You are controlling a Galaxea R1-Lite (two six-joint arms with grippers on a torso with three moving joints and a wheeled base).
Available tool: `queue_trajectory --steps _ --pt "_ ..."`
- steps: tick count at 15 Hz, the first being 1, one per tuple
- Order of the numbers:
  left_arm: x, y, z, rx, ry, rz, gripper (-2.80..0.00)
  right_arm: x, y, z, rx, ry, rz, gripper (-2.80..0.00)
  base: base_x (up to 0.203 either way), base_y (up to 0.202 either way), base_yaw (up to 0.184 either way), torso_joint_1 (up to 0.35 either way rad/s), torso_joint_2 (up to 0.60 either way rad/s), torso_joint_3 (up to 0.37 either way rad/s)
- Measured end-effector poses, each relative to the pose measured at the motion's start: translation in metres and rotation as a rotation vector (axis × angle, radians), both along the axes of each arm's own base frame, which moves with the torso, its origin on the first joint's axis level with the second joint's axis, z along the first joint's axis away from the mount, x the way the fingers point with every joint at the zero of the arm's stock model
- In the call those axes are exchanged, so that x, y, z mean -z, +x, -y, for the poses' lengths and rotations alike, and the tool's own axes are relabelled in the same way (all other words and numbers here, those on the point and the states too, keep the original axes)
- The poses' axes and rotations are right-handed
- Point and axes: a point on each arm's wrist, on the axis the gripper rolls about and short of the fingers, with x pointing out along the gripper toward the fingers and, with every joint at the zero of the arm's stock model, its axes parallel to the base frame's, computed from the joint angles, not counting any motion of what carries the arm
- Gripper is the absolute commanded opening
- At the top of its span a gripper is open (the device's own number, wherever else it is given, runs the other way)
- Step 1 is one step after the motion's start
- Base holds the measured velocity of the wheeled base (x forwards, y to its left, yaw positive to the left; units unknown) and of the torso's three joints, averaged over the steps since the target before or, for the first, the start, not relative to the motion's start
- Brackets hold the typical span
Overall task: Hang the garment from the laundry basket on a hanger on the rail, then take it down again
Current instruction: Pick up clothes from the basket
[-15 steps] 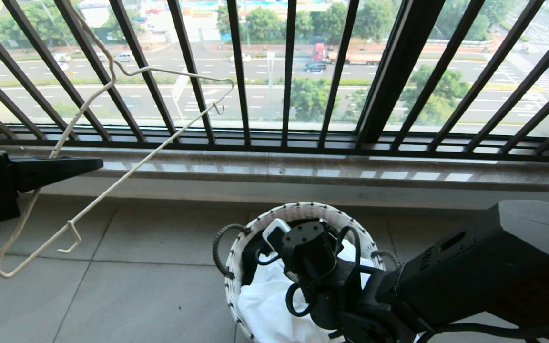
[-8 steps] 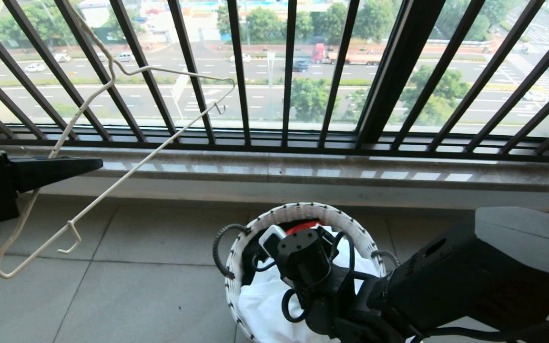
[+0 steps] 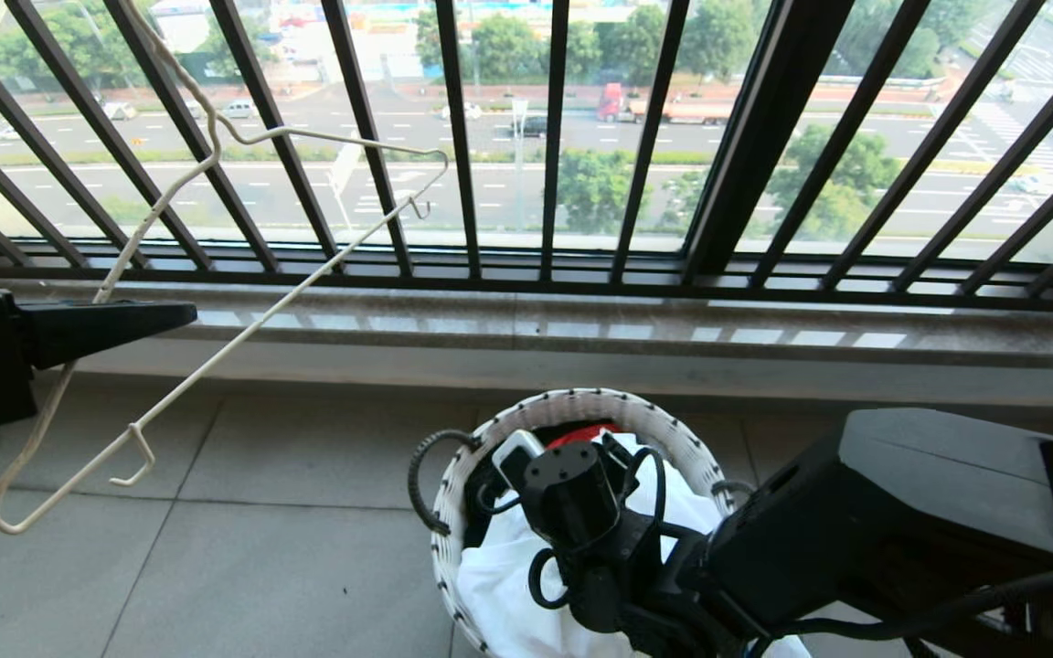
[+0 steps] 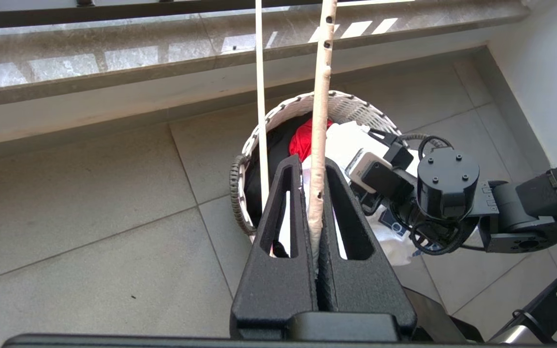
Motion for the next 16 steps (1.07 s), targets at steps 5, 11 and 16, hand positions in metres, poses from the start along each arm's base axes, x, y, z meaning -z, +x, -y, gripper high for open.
queue_trajectory --steps 5,11,16 --pt "0.0 0.0 0.0 0.0 0.0 0.002 -2.8 0.004 0.011 0.007 0.031 -0.002 -0.002 0.0 0.0 0.0 0.0 0.0 0.0 0.0" --pt "-0.001 -0.001 0.0 -0.001 -0.001 0.004 -2.8 0.01 0.013 0.012 0.086 -0.03 0.001 0.0 0.0 0.0 0.0 0.0 0.0 0.0" --pt "-0.001 -0.002 0.0 -0.002 -0.001 0.007 -2.8 0.019 0.009 0.012 0.083 -0.055 -0.016 0.0 0.0 0.0 0.0 0.0 0.0 0.0"
